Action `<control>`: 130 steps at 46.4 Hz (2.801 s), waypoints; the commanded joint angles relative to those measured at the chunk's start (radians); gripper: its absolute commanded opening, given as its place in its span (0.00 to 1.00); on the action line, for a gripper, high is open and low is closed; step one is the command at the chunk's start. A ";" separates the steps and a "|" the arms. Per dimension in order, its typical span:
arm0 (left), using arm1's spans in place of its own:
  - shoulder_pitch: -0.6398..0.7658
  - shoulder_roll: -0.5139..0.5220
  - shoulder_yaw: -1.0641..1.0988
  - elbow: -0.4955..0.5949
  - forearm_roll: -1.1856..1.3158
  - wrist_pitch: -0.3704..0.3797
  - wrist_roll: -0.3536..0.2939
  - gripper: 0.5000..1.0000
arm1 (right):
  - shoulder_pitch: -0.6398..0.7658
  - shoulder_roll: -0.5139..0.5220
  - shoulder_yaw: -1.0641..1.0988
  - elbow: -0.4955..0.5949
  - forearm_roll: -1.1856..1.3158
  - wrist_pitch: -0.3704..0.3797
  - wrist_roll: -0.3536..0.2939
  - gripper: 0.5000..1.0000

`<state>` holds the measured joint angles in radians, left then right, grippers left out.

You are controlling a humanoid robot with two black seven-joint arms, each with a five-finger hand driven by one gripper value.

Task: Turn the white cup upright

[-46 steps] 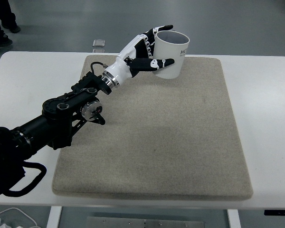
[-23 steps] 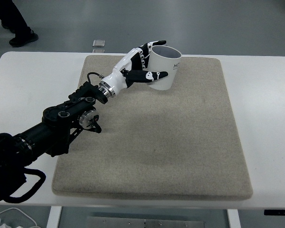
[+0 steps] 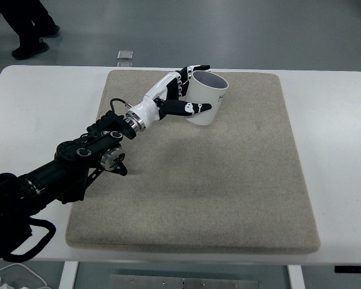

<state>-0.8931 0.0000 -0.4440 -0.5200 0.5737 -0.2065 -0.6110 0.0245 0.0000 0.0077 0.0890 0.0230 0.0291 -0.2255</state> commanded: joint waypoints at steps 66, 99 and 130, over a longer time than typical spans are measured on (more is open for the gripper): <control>0.020 0.000 0.031 -0.012 0.006 0.026 0.000 0.98 | 0.000 0.000 0.000 0.000 0.000 0.000 0.000 0.86; 0.017 0.000 0.018 -0.052 0.003 0.029 0.000 0.99 | 0.000 0.000 0.000 0.000 0.000 0.000 0.000 0.86; -0.081 0.000 -0.082 -0.064 -0.006 0.032 0.000 0.98 | 0.000 0.000 0.000 0.000 0.000 0.000 0.000 0.86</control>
<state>-0.9573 0.0000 -0.4993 -0.5858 0.5685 -0.1759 -0.6108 0.0245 0.0000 0.0077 0.0890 0.0230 0.0291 -0.2255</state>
